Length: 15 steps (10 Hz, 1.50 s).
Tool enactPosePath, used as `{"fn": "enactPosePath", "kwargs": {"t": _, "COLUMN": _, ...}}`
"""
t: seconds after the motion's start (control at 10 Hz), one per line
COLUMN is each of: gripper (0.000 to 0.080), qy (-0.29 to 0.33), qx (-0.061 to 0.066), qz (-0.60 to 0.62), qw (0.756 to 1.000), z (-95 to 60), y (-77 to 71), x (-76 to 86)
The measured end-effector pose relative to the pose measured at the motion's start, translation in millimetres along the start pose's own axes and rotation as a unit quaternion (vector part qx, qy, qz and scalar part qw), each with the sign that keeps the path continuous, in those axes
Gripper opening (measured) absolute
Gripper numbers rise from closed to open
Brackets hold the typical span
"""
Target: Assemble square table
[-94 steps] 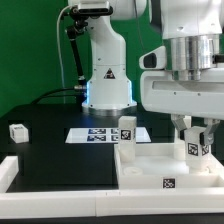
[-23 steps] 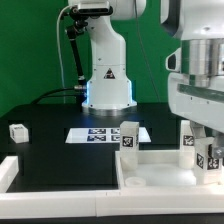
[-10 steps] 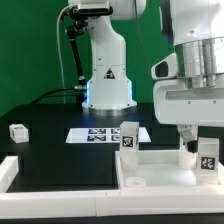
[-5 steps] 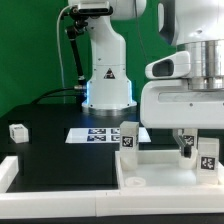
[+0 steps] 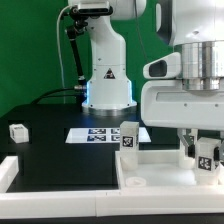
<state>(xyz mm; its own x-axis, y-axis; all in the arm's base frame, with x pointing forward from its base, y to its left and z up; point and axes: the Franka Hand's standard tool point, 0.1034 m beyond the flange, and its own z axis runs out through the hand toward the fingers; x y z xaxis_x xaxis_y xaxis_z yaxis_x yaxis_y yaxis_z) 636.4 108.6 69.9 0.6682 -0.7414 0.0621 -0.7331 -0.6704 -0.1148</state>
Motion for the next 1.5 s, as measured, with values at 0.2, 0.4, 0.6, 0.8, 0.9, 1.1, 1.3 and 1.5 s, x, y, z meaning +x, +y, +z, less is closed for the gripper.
{"fn": "enactPosePath", "kwargs": {"t": 0.2, "gripper": 0.0291, "qy": -0.017, "qx": -0.002, "qz": 0.187, "qw": 0.982, "z": 0.4, "y": 4.9, "x": 0.3}}
{"fn": "enactPosePath", "kwargs": {"t": 0.4, "gripper": 0.0291, "qy": -0.030, "qx": -0.002, "qz": 0.303, "qw": 0.952, "z": 0.3, "y": 6.8, "x": -1.7}}
{"fn": "enactPosePath", "kwargs": {"t": 0.6, "gripper": 0.0291, "qy": -0.045, "qx": 0.000, "qz": 0.439, "qw": 0.897, "z": -0.1, "y": 8.3, "x": -5.3}}
{"fn": "enactPosePath", "kwargs": {"t": 0.8, "gripper": 0.0291, "qy": -0.046, "qx": -0.002, "qz": 0.478, "qw": 0.877, "z": 0.0, "y": 8.3, "x": -6.2}}
{"fn": "enactPosePath", "kwargs": {"t": 0.9, "gripper": 0.0383, "qy": -0.046, "qx": -0.001, "qz": 0.451, "qw": 0.891, "z": 0.6, "y": 8.8, "x": -6.0}}
{"fn": "enactPosePath", "kwargs": {"t": 1.1, "gripper": 0.0531, "qy": -0.035, "qx": -0.002, "qz": 0.347, "qw": 0.937, "z": 0.5, "y": 7.3, "x": -7.4}}
{"fn": "enactPosePath", "kwargs": {"t": 1.3, "gripper": 0.0628, "qy": -0.027, "qx": 0.000, "qz": 0.225, "qw": 0.974, "z": -0.6, "y": 4.5, "x": -7.2}}
{"fn": "enactPosePath", "kwargs": {"t": 1.5, "gripper": 0.0646, "qy": -0.026, "qx": 0.002, "qz": 0.153, "qw": 0.988, "z": -0.6, "y": 5.0, "x": -6.5}}
